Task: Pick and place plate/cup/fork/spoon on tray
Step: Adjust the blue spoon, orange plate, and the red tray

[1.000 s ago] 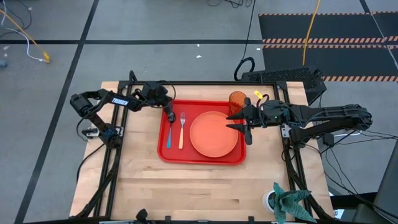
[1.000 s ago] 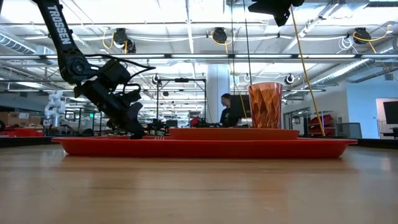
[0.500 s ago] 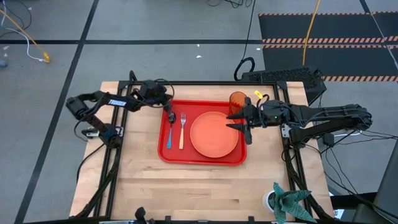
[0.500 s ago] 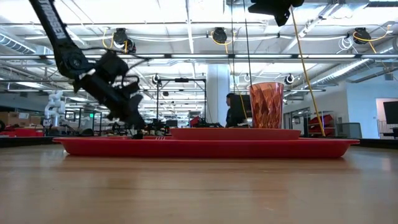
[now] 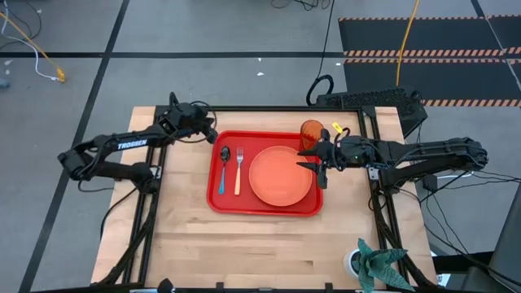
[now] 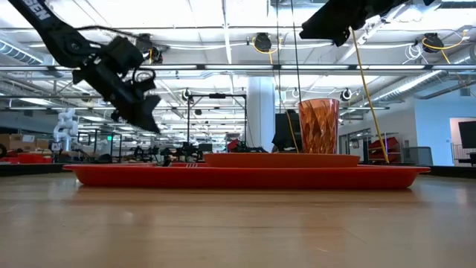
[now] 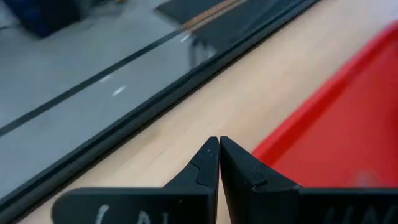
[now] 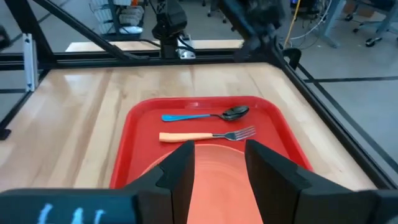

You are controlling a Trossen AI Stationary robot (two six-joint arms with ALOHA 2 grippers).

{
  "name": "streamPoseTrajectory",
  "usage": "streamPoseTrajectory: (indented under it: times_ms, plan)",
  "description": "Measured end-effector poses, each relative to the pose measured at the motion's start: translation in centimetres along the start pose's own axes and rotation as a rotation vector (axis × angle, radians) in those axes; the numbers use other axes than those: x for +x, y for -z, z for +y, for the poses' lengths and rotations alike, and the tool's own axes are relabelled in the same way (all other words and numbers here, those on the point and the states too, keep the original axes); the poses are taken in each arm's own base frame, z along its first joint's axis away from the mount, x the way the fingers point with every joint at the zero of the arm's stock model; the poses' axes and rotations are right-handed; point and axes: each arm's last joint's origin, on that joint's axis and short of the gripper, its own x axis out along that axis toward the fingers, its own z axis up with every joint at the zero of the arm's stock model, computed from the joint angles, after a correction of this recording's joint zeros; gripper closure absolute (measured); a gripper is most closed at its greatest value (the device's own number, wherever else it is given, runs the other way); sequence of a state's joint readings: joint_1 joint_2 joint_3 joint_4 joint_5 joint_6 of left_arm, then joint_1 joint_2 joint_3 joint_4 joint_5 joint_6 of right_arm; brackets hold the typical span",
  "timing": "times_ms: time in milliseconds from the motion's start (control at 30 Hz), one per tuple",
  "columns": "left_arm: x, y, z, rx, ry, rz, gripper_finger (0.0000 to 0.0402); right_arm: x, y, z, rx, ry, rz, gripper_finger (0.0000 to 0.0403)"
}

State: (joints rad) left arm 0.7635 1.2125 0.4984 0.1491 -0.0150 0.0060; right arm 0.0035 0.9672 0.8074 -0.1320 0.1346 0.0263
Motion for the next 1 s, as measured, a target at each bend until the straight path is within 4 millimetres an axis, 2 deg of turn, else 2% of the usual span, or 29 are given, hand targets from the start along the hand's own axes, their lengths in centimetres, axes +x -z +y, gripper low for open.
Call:
streamPoseTrajectory:
  times_ms: [133,300,567,1000]
  plan:
    - [1.3,1.4,0.0,0.015,-0.023,0.103,0.0385,0.0,-0.1,0.0,0.017,0.001,-0.014,0.0266]
    - [3.2,2.5,-0.2,0.009,0.051,0.145,0.0385,-0.9,-1.2,-0.1,0.046,-0.009,-0.123,0.0266]
    - [5.6,4.0,-0.2,0.02,0.052,0.171,0.0385,-2.5,-2.0,-0.3,0.057,-0.011,-0.201,0.0266]
    - [6.2,4.6,0.0,-0.004,0.155,0.19,0.0385,-2.7,-2.0,-0.3,0.05,-0.01,-0.204,0.0266]
